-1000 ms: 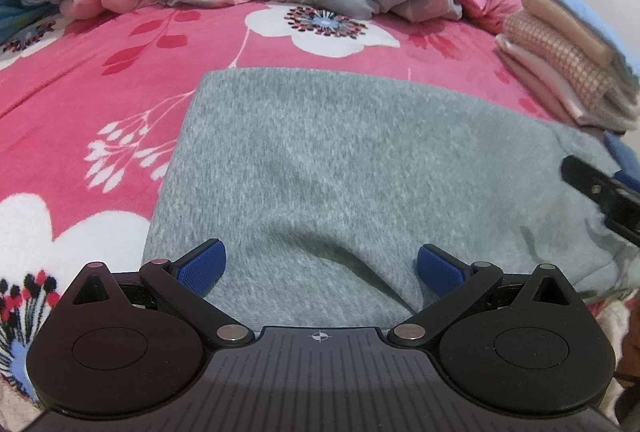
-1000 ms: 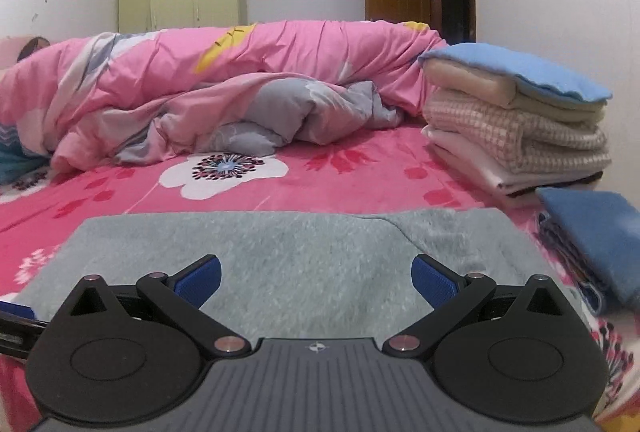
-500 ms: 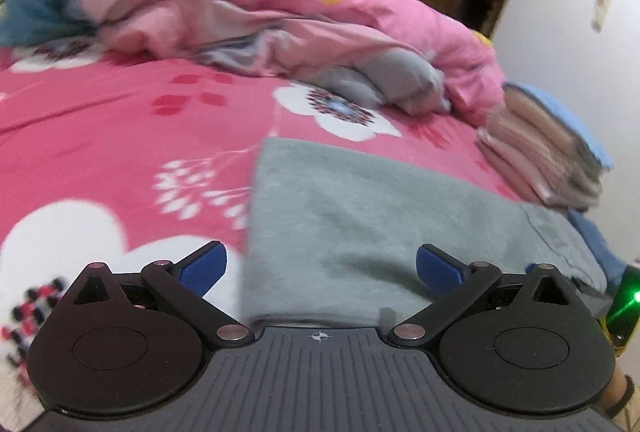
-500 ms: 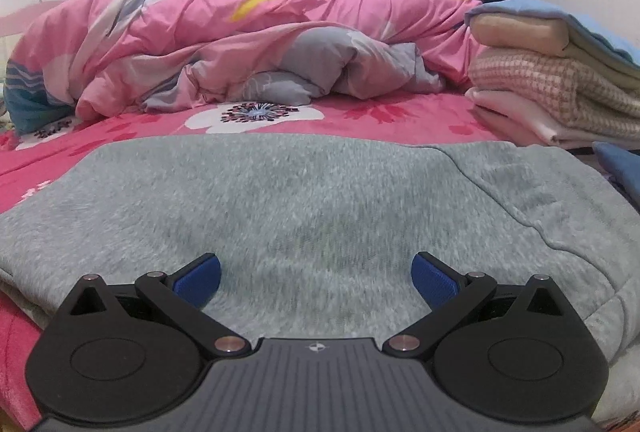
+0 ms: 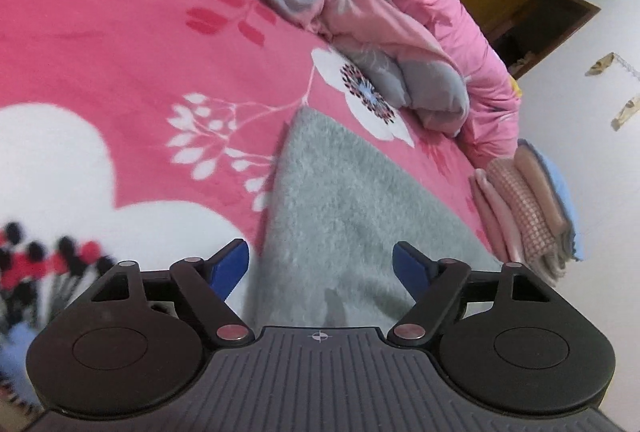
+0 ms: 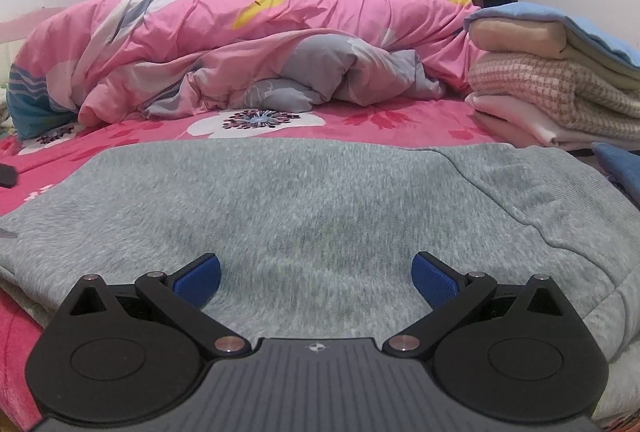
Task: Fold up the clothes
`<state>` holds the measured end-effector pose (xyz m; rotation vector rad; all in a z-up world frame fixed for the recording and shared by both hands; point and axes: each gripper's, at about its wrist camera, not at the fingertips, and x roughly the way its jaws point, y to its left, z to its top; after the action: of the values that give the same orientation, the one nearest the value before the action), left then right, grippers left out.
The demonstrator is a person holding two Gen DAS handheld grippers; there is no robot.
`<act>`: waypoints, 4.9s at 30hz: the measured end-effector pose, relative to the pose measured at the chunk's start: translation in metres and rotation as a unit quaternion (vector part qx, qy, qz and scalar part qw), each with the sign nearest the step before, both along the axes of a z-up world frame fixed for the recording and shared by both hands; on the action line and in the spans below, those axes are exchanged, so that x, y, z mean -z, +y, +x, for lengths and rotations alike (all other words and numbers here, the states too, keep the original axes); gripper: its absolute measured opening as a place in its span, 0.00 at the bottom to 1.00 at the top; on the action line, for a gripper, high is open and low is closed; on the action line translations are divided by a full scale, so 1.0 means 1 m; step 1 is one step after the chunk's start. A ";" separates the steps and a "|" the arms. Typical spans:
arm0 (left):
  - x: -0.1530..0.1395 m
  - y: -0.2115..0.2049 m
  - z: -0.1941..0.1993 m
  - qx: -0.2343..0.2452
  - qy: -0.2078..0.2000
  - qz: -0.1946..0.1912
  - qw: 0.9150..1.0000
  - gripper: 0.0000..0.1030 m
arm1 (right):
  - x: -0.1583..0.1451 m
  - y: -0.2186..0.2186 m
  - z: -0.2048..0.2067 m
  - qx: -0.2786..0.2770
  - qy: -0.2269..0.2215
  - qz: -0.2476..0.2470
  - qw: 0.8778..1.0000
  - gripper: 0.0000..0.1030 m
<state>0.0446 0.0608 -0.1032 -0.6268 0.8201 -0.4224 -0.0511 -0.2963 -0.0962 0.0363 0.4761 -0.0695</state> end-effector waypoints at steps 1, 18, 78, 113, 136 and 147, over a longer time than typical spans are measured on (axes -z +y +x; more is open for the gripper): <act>0.002 -0.002 0.004 0.004 0.002 0.001 1.000 0.73 | 0.000 0.000 0.000 0.000 -0.001 0.000 1.000 1.00; 0.019 -0.012 0.058 0.044 0.003 -0.009 0.999 0.50 | 0.002 -0.002 0.001 -0.002 -0.011 0.005 1.000 1.00; -0.004 -0.033 -0.028 0.012 -0.046 0.166 0.985 1.00 | -0.048 -0.147 -0.068 0.142 0.038 0.123 0.981 0.46; 0.002 -0.016 -0.033 0.046 -0.079 0.136 0.987 0.96 | -0.075 -0.136 0.066 0.141 0.078 0.084 0.983 0.12; 0.008 0.015 -0.045 0.032 -0.078 0.066 0.994 0.68 | -0.022 0.165 0.167 -0.240 0.198 0.062 0.948 0.12; -0.002 0.057 -0.044 -0.013 -0.067 -0.026 0.997 0.63 | -0.023 0.173 0.154 -0.249 0.168 0.033 0.953 0.19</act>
<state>0.0004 0.1182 -0.1013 -0.6488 0.6739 -0.4577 0.1030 -0.1235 -0.0734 -0.0324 0.8150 0.4421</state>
